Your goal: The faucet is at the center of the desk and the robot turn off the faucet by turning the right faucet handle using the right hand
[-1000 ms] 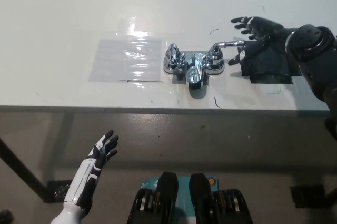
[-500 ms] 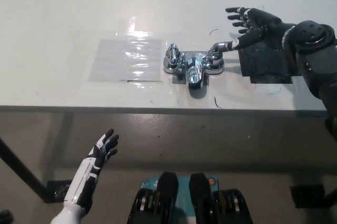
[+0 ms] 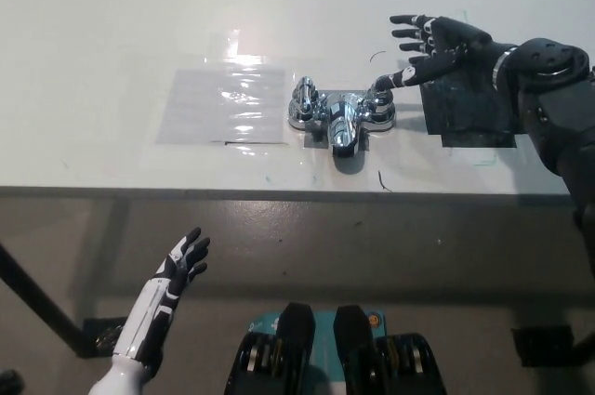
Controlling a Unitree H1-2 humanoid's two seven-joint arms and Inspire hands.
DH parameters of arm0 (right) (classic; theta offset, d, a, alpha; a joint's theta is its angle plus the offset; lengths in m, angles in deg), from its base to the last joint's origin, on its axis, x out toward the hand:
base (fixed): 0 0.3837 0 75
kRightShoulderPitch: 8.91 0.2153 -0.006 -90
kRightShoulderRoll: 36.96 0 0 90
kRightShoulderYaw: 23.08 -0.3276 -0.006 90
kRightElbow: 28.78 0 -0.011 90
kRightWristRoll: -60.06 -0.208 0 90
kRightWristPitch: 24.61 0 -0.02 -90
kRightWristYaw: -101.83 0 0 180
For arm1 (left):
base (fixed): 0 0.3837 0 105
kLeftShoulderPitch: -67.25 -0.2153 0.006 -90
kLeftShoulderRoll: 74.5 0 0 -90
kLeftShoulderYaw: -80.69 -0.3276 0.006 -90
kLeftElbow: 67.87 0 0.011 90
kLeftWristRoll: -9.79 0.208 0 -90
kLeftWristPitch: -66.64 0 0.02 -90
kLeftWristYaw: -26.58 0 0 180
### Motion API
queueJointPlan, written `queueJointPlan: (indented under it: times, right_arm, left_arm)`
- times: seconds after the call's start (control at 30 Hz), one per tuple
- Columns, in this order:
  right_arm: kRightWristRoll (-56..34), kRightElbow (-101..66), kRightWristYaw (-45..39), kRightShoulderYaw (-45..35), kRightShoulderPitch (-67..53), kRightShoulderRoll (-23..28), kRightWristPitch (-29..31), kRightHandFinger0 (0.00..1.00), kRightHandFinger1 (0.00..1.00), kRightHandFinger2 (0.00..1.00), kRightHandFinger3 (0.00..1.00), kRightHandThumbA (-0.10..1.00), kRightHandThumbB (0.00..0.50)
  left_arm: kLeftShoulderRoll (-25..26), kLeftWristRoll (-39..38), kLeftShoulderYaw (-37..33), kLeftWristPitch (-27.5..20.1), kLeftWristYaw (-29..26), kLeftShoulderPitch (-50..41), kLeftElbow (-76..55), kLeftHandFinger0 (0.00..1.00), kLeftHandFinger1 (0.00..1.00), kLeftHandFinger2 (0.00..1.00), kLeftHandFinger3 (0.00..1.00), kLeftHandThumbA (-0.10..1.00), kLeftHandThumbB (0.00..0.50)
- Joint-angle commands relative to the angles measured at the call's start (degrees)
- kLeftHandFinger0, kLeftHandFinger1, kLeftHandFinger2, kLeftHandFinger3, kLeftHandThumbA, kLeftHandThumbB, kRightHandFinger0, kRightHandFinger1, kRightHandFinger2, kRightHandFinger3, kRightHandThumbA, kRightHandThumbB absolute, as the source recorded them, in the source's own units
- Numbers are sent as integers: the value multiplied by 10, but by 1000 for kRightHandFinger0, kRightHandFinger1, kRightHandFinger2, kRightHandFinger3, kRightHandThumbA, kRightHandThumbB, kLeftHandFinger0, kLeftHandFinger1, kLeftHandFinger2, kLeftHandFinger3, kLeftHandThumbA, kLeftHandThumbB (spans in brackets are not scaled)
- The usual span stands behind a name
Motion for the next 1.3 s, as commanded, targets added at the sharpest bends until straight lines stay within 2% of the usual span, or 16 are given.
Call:
queueJointPlan:
  times: [0.0, 0.13, 0.3, 0.47, 0.63, 0.7, 0.93, 1.1, 1.2, 1.27]
  right_arm:
    - [-11, -2, -7, -12, 27, 1, 0, 1000, 1000, 1000, 1000, 1000, 456]
    - [-11, 0, -5, -12, 21, -1, 2, 1000, 1000, 1000, 1000, 1000, 441]
    - [0, 3, 2, -3, 17, 1, 4, 1000, 1000, 1000, 1000, 1000, 455]
    - [4, 4, 2, 0, 16, 2, 5, 1000, 1000, 1000, 1000, 1000, 443]
    - [-5, 5, 1, -9, 14, 1, 1, 1000, 1000, 1000, 1000, 1000, 469]
    - [-11, 6, -4, -14, 13, -2, -5, 1000, 1000, 1000, 1000, 1000, 444]
    - [-21, 5, -19, -24, 13, -7, -10, 1000, 1000, 1000, 1000, 1000, 432]
    - [-28, 4, -34, -39, 12, -14, -6, 1000, 1000, 1000, 1000, 1000, 450]
    - [-29, 5, -33, -44, 9, -21, -2, 1000, 1000, 1000, 1000, 1000, 485]
    - [-27, 5, -34, -43, 8, -24, 3, 1000, 1000, 1000, 1000, 1000, 490]
  left_arm:
    - [5, 3, -3, -6, 7, 8, -17, 1000, 1000, 1000, 1000, 980, 398]
    - [7, 4, -4, -13, 9, 9, -15, 1000, 1000, 1000, 1000, 983, 385]
    - [8, 1, -4, -6, 10, 9, -21, 1000, 1000, 1000, 1000, 977, 374]
    - [8, 3, -4, -6, 10, 10, -21, 1000, 1000, 1000, 1000, 981, 383]
    - [7, 2, -5, -10, 9, 12, -17, 1000, 1000, 1000, 1000, 983, 387]
    - [6, 2, -5, -10, 9, 14, -16, 1000, 1000, 1000, 1000, 978, 397]
    - [8, 5, -5, -16, 9, 14, -14, 1000, 1000, 1000, 1000, 980, 389]
    - [8, 6, -6, -18, 9, 16, -12, 1000, 1000, 1000, 1000, 968, 387]
    - [9, 11, -7, -28, 8, 16, -9, 1000, 1000, 1000, 1000, 959, 356]
    - [10, 14, -7, -28, 8, 17, -9, 1000, 1000, 1000, 1000, 953, 352]
